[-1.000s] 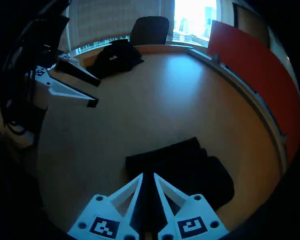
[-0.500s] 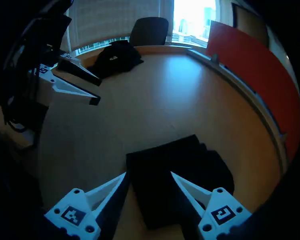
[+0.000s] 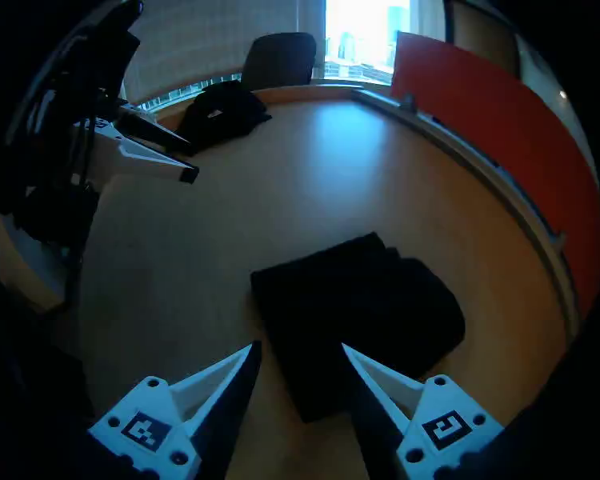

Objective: Fold towel

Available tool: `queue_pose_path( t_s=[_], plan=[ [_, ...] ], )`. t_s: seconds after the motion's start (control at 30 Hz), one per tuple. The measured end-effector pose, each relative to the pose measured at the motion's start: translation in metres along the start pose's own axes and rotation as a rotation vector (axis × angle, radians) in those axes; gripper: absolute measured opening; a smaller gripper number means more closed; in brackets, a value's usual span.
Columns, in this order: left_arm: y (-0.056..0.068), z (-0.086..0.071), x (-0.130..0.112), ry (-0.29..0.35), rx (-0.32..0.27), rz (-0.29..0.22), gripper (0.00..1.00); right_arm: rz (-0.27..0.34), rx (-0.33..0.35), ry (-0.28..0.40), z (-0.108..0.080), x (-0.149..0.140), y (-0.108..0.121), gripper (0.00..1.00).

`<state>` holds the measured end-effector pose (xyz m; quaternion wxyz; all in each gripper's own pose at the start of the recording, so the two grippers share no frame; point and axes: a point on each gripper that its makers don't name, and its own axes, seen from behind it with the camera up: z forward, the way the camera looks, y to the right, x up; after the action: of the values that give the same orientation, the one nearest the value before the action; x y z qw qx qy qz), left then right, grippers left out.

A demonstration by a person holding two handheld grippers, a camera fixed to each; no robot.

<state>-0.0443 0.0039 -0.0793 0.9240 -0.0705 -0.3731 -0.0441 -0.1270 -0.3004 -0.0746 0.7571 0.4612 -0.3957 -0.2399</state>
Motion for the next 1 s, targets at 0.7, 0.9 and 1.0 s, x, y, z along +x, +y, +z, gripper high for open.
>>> queue_pose_path(
  t_s=[0.7,0.9,1.0],
  plan=[
    [0.003,0.000,0.001,-0.002,-0.002,0.010,0.99,0.110,-0.070,-0.031,-0.017,-0.047,0.007,0.67],
    [0.003,0.000,0.000,0.000,-0.003,0.008,0.99,0.120,-0.076,-0.053,-0.014,-0.059,0.007,0.67],
    [0.003,0.000,0.000,-0.002,-0.003,0.008,0.99,0.131,-0.079,-0.057,-0.012,-0.062,0.008,0.67]
  ],
)
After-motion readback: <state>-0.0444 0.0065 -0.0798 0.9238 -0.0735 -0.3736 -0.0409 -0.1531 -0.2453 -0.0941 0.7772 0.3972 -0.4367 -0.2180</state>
